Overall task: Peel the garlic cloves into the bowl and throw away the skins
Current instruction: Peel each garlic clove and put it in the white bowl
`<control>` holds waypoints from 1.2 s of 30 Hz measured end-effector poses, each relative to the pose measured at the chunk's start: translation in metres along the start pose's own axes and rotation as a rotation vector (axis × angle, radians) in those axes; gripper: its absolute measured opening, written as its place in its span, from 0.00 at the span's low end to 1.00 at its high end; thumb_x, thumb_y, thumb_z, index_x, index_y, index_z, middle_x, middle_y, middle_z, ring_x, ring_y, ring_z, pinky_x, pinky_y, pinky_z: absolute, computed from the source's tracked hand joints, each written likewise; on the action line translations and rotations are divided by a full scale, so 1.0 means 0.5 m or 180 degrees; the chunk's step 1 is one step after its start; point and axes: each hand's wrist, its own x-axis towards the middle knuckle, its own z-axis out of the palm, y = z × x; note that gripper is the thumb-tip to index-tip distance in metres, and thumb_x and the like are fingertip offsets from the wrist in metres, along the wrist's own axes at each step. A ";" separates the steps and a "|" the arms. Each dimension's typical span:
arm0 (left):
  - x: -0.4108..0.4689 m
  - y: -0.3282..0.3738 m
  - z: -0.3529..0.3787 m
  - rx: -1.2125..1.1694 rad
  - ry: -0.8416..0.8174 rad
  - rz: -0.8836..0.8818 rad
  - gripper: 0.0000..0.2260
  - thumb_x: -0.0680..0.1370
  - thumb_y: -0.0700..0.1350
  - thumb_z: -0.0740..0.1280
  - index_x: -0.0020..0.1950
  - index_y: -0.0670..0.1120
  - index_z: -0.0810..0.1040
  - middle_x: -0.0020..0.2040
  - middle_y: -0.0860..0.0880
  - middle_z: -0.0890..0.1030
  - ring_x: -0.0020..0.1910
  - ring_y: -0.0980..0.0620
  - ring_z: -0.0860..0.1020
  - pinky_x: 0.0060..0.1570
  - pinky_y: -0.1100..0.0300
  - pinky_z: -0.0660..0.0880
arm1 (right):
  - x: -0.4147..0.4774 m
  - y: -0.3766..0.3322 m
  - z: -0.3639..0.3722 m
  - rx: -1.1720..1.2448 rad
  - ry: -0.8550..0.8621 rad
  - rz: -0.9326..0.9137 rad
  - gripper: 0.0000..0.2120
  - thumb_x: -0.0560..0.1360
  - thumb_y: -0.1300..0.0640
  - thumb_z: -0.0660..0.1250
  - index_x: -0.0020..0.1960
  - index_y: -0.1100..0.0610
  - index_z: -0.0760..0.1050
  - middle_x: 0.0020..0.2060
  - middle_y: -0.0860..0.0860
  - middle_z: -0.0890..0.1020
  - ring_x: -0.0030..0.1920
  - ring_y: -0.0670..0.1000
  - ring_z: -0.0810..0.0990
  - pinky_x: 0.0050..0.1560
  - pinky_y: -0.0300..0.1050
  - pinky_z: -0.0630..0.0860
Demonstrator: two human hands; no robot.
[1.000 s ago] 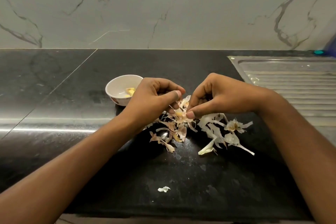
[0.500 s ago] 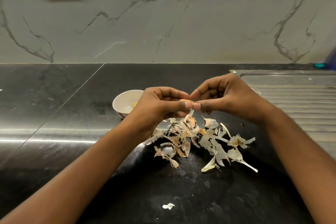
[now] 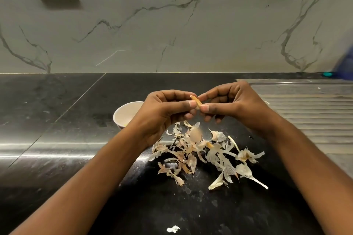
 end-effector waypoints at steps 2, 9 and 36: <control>-0.002 -0.003 -0.007 -0.0048 -0.0007 0.0075 0.13 0.72 0.37 0.74 0.56 0.38 0.86 0.50 0.37 0.87 0.43 0.47 0.86 0.46 0.59 0.85 | 0.001 0.001 0.004 0.0058 -0.0012 -0.0010 0.11 0.77 0.64 0.76 0.59 0.62 0.85 0.46 0.58 0.90 0.43 0.56 0.90 0.39 0.41 0.83; -0.003 -0.014 -0.016 0.0262 0.0000 0.0223 0.12 0.77 0.36 0.71 0.59 0.37 0.85 0.51 0.37 0.87 0.46 0.46 0.86 0.46 0.60 0.84 | 0.005 0.006 0.013 0.0101 0.0011 0.0014 0.10 0.76 0.62 0.76 0.56 0.64 0.85 0.45 0.59 0.89 0.43 0.59 0.90 0.40 0.43 0.85; -0.003 -0.018 -0.024 0.1248 -0.0011 0.0331 0.05 0.79 0.38 0.73 0.51 0.36 0.87 0.43 0.36 0.86 0.40 0.44 0.83 0.41 0.58 0.83 | 0.002 0.006 0.029 0.0016 -0.0145 0.0187 0.18 0.76 0.66 0.76 0.65 0.59 0.82 0.46 0.59 0.90 0.45 0.58 0.90 0.44 0.44 0.87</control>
